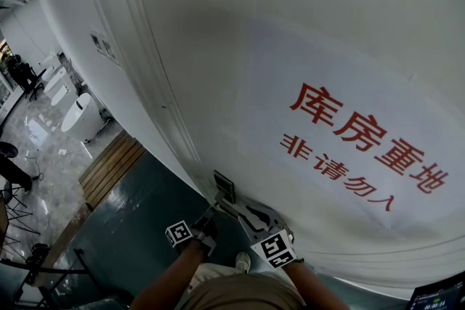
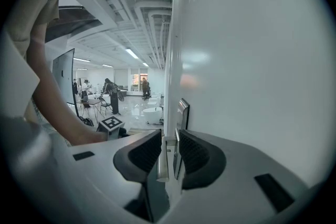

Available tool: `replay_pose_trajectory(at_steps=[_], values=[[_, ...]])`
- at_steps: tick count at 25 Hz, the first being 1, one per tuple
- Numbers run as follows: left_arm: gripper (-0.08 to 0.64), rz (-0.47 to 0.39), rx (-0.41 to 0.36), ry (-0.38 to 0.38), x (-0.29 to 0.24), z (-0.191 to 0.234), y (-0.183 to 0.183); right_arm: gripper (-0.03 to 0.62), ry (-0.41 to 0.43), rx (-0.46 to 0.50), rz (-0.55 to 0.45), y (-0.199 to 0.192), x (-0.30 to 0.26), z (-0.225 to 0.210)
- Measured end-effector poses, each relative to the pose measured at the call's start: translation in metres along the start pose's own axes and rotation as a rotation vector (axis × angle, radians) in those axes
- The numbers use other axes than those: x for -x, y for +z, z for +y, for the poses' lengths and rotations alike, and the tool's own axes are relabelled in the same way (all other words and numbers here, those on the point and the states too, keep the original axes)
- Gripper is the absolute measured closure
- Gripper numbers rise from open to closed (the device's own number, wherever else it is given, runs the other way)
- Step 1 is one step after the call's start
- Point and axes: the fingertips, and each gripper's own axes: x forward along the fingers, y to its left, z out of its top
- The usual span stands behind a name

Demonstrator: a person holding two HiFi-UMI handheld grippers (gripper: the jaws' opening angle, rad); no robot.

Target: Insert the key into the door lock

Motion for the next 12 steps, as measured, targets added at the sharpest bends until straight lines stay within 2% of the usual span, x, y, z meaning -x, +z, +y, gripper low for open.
replay_pose_trajectory(at_steps=[8, 12], values=[[0.526, 0.010, 0.010, 0.013, -0.0012, -0.0009, -0.0042, 0.483, 0.006, 0.006, -0.001, -0.0003, 0.0029, 0.0006], [0.526, 0.006, -0.011, -0.004, -0.0038, 0.0065, -0.0023, 0.483, 0.003, 0.008, -0.001, -0.0004, 0.0051, -0.0013]])
